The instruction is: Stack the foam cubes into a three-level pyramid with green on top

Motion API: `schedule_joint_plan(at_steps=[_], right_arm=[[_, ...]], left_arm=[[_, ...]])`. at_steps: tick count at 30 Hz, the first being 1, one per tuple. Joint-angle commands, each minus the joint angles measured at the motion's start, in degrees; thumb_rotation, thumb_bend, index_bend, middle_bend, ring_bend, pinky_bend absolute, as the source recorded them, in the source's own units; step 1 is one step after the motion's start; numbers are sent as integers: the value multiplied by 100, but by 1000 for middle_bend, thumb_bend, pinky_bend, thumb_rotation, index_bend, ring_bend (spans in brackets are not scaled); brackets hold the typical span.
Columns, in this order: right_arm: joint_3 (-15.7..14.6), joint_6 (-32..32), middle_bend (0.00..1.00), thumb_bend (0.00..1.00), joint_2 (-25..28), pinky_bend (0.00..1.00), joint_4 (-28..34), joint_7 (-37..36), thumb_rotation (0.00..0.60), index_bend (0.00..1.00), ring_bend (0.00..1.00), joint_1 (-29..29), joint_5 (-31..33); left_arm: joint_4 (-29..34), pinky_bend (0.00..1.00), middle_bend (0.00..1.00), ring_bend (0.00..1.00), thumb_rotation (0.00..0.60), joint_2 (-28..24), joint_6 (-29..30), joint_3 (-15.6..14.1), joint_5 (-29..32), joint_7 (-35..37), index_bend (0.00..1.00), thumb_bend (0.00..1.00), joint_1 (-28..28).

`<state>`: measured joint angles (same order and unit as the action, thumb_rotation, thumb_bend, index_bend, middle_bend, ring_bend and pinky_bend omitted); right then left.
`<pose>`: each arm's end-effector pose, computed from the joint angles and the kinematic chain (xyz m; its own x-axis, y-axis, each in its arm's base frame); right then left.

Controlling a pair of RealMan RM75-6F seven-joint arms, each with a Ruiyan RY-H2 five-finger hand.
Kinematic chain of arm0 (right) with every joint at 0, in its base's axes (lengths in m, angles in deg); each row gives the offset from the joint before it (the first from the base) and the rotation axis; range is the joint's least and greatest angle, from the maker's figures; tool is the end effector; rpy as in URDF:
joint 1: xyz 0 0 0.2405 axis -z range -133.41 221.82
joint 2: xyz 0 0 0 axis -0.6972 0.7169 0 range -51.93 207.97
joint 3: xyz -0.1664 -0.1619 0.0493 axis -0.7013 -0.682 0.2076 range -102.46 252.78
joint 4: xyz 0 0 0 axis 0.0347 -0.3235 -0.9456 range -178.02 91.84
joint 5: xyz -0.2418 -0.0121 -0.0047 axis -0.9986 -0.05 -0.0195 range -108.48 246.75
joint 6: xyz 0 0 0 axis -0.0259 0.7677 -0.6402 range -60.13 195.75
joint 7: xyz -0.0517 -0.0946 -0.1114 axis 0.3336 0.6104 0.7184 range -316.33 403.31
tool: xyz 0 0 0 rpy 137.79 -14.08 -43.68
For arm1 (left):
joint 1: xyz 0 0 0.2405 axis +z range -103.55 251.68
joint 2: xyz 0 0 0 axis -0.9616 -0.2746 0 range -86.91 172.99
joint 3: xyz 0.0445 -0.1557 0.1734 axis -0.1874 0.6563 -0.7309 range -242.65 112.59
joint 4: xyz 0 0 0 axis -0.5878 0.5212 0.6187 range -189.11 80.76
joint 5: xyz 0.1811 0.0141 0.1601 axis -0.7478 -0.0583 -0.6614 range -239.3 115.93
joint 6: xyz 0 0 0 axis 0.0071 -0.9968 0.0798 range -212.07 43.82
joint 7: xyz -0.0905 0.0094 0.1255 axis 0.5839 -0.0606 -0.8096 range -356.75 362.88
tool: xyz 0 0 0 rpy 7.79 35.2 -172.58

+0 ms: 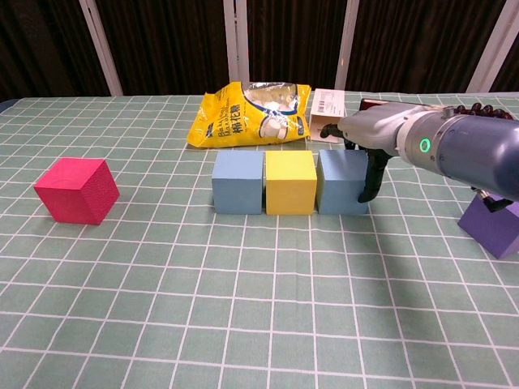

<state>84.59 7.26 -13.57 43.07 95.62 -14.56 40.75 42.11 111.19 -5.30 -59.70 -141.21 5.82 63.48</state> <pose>-0.0937 -0.3745 -0.0648 0.6991 -0.2755 0.6599 -0.7151 -0.2725 0.6438 -0.2769 0.2291 0.0880 0.2017 0.0551 0.9779 0.9794 -0.0044 -0.2017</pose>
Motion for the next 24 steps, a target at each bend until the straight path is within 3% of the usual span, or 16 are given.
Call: schedule_joint_plan(at_steps=[1, 24], right_arm=[[5, -1, 444, 228, -11, 0, -6, 5, 600, 0, 310, -8, 6], [37, -54, 444, 228, -147, 0, -34, 84, 600, 0, 310, -74, 83]], left_arm=[[1, 0, 4, 0, 600, -2, 0, 0, -1, 4, 0, 84, 0], [31, 0, 4, 0, 600, -34, -5, -25, -49, 75, 0, 84, 5]])
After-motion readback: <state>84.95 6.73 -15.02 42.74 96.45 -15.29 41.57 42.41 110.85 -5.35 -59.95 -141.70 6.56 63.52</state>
